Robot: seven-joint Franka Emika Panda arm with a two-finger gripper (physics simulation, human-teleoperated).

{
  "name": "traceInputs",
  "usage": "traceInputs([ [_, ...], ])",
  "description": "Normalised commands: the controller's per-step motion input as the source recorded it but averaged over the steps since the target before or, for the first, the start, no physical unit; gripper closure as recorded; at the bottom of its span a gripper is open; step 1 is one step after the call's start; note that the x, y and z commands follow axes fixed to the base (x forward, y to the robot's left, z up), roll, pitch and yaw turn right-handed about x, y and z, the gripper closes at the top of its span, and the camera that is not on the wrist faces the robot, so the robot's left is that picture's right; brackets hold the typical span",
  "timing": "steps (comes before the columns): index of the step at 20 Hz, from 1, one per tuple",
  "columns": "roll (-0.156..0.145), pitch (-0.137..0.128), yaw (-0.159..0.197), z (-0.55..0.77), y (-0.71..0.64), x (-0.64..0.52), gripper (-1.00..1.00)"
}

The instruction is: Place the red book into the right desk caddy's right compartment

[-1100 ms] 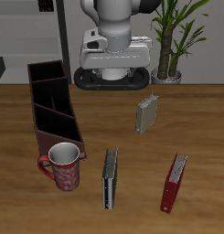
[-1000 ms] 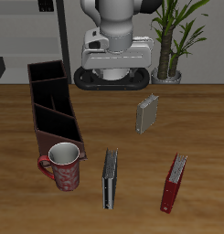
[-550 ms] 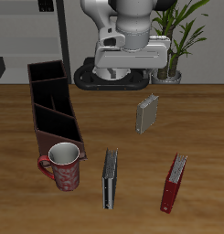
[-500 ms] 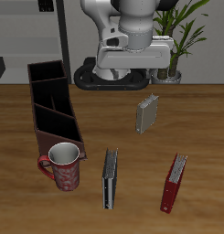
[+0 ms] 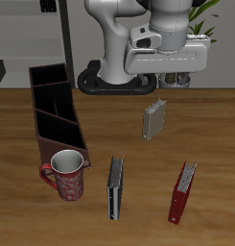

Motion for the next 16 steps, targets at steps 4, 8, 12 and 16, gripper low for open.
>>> traceInputs([
  [4, -0.003, -0.005, -0.015, 0.14, 0.31, 0.41, -1.00],
  [8, -0.005, 0.012, -0.025, -0.01, 0.26, 0.49, -1.00],
  [12, -0.023, 0.011, -0.058, 0.01, 0.10, 0.47, -1.00],
  [16, -0.027, 0.027, -0.068, 0.00, 0.10, 0.42, -1.00],
])
